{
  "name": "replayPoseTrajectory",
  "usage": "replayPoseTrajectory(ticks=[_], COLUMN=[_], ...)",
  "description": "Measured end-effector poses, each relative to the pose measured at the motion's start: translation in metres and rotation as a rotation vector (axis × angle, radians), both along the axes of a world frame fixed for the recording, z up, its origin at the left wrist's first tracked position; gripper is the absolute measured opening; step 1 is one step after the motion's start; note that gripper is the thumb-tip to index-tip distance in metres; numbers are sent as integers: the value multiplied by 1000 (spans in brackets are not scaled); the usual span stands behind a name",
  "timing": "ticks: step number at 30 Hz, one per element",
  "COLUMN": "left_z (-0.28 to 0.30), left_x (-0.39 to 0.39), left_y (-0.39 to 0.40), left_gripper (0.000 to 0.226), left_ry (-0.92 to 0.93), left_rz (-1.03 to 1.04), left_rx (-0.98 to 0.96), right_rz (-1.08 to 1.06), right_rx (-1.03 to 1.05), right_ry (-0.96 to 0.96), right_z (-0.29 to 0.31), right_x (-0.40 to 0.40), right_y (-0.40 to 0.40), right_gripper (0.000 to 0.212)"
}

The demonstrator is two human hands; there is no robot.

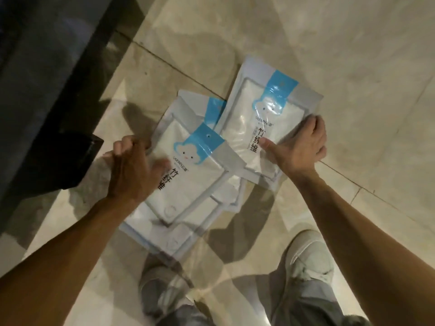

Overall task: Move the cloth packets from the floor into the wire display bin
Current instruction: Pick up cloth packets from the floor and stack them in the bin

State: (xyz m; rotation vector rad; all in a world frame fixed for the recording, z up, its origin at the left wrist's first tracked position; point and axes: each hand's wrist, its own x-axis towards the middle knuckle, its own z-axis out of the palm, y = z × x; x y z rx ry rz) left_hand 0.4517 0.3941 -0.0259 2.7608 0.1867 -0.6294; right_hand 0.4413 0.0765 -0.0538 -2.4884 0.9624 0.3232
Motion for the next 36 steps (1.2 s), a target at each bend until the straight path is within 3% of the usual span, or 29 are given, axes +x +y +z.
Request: replayPoseTrajectory(ticks=[3, 6, 9, 12, 15, 17, 19, 21, 24, 27, 31, 36], left_z=[7, 15, 26, 36, 43, 49, 55, 63, 82, 122, 198, 312], left_x=[2, 9, 17, 18, 16, 16, 16, 13, 10, 12, 18, 40], left_y=[-4, -2, 2, 1, -3, -6, -6, -3, -2, -12, -35, -53], left_gripper=[25, 32, 35, 35, 50, 47, 30, 28, 24, 40, 26, 58], left_ry=[61, 139, 159, 184, 243, 283, 324, 342, 352, 371, 344, 314], left_rz=[111, 250, 324, 283, 135, 142, 251, 368, 505, 599, 607, 459], left_rx=[-106, -130, -109, -131, -91, -181, -375, -554, -653, -723, -819, -884], right_rz=[-162, -271, -247, -222, -297, -290, -254, -279, -376, -407, -431, -392], right_rx=[8, 6, 39, 251, 539, 679, 745, 782, 868, 945, 1000, 1019], right_ry=[-1, 76, 158, 28, -59, -52, -13, 2, 27, 18, -60, -170], right_z=[-2, 3, 14, 21, 28, 41, 54, 69, 101, 147, 225, 340], right_x=[16, 32, 34, 24, 11, 6, -4, -11, -19, -21, -11, 19], right_y=[5, 2, -5, -15, -26, -32, -43, -57, -78, -92, -105, -116], right_gripper=[115, 99, 82, 61, 36, 34, 33, 36, 40, 39, 35, 28])
